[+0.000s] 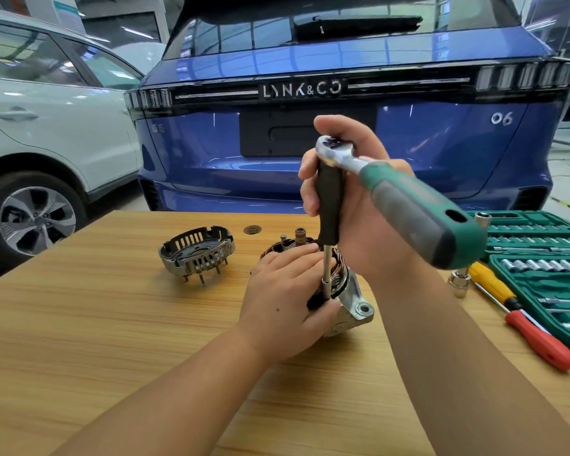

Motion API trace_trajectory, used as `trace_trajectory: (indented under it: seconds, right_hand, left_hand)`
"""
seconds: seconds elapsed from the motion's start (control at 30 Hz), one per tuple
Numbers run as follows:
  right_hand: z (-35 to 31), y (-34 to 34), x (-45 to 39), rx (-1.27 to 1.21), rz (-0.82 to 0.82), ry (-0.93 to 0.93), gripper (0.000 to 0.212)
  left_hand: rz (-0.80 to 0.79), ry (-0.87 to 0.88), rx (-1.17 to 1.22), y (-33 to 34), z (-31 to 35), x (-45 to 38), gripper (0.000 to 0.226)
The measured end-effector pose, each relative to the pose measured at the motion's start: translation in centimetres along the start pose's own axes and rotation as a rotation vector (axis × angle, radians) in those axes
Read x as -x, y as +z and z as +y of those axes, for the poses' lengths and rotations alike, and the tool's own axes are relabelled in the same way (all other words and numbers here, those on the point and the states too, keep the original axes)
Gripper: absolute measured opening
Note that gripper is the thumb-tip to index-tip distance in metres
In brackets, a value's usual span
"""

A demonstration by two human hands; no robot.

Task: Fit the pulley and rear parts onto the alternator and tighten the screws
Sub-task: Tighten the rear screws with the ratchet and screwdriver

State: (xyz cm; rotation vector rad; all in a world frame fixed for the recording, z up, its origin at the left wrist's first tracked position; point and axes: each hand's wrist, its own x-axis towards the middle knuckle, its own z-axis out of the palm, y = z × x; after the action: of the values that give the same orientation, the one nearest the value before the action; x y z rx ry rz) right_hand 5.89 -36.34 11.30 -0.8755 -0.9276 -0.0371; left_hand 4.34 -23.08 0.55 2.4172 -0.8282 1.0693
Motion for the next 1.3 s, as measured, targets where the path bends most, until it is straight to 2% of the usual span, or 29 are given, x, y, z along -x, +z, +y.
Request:
trace_trajectory:
  seconds: [0.07, 0.13, 0.2, 0.27, 0.3, 0.37, 0.43, 0.53, 0.63, 0.77, 0.83, 1.13, 1.2, 1.3]
  right_hand:
    - [-0.2, 0.0, 0.0, 0.021, 0.047, 0.034, 0.025]
    - [-0.2, 0.5, 0.1, 0.091, 0.156, 0.053, 0.024]
    - [-0.2, 1.1, 0.2, 0.233, 0.318, 0.037, 0.034]
    - [-0.5, 1.0, 0.1, 0.366, 0.447, 0.019, 0.024]
    - [-0.7, 0.8, 0.1, 0.376, 0.458, 0.045, 0.018]
    - [-1.1, 0.4, 0.3, 0.250, 0.366, 0.132, 0.015]
    - [-1.0, 0.4, 0.4, 0.124, 0.237, 0.135, 0.027]
    - [0.2, 0.9, 0.5, 0.276, 0.098, -0.053, 0.038]
    - [0.6, 1.0, 0.3, 0.284, 0.030, -0.090, 0.044]
    - [0.2, 0.7, 0.3, 0.084, 0.046, -0.010, 0.034]
    - [0.0, 0.6, 0.3, 0.065, 0.091, 0.003, 0.029]
    - [-1.0, 1.1, 0.1, 0.388, 0.484, 0.088, 0.017]
    - [-1.2, 0.8, 0.1, 0.254, 0.407, 0.179, 0.009]
    - [-1.0, 0.5, 0.3, 0.097, 0.266, 0.163, 0.030]
  left_hand:
    - [-0.005, -0.003, 0.005, 0.1, 0.0, 0.1, 0.027]
    - [-0.064, -0.042, 0.017, 0.0, 0.0, 0.2, 0.042]
    - [-0.122, -0.067, 0.018, -0.2, -0.1, 0.2, 0.047]
    - [-0.148, -0.084, 0.026, -0.3, 0.0, 0.2, 0.049]
    - [-0.145, -0.086, 0.031, -0.3, 0.0, 0.2, 0.050]
    - [-0.124, -0.084, 0.039, -0.2, 0.0, 0.1, 0.051]
    - [-0.104, -0.073, 0.032, -0.1, -0.1, 0.1, 0.049]
    - [-0.097, -0.052, 0.014, -0.2, -0.1, 0.1, 0.044]
    - [-0.117, -0.054, 0.011, -0.3, -0.1, 0.0, 0.035]
    - [-0.102, -0.053, 0.000, -0.2, 0.0, 0.1, 0.040]
    - [-0.120, -0.068, -0.022, -0.3, 0.0, 0.1, 0.041]
    - [-0.117, -0.079, 0.020, 0.0, -0.1, 0.2, 0.052]
    - [-0.112, -0.073, 0.024, 0.0, -0.2, 0.2, 0.052]
    - [-0.104, -0.064, 0.025, 0.1, -0.3, 0.3, 0.050]
